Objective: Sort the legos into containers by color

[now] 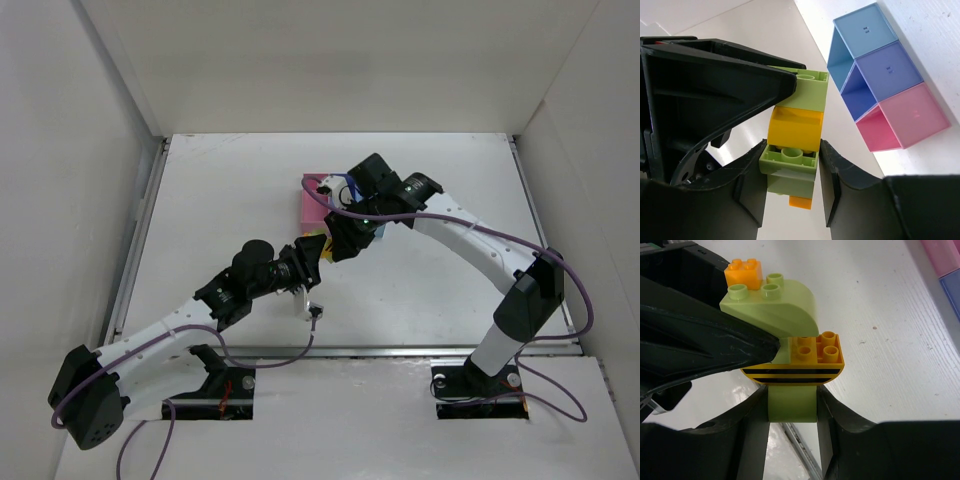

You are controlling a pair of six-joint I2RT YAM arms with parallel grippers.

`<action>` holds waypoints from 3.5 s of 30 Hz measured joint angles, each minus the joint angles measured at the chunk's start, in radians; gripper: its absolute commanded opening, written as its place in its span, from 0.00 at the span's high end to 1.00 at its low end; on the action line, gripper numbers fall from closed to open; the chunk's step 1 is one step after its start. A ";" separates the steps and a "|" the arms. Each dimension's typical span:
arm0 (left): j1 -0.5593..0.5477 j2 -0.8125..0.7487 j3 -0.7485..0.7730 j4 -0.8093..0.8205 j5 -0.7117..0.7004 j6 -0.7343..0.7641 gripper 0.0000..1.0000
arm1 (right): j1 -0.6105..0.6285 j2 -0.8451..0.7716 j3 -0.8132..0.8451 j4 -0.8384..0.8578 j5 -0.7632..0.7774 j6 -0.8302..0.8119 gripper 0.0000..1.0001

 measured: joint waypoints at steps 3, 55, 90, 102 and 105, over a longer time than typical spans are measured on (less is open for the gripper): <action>0.000 0.000 0.000 -0.002 -0.003 0.000 1.00 | 0.000 0.002 0.001 -0.001 0.003 0.004 1.00; -0.006 0.164 -0.160 -0.052 -0.180 -0.805 1.00 | -0.020 0.041 -0.109 -0.072 0.067 0.060 1.00; -0.006 0.164 -0.108 -0.221 -0.159 -0.888 0.00 | -0.021 0.040 -0.120 -0.053 0.093 0.078 1.00; -0.009 -0.007 -0.007 -0.198 -0.195 -0.641 0.00 | -0.054 0.114 -0.063 -0.061 0.019 0.071 1.00; -0.015 -0.007 0.002 -0.189 -0.179 -0.514 0.04 | -0.054 0.138 -0.044 -0.070 -0.002 0.074 1.00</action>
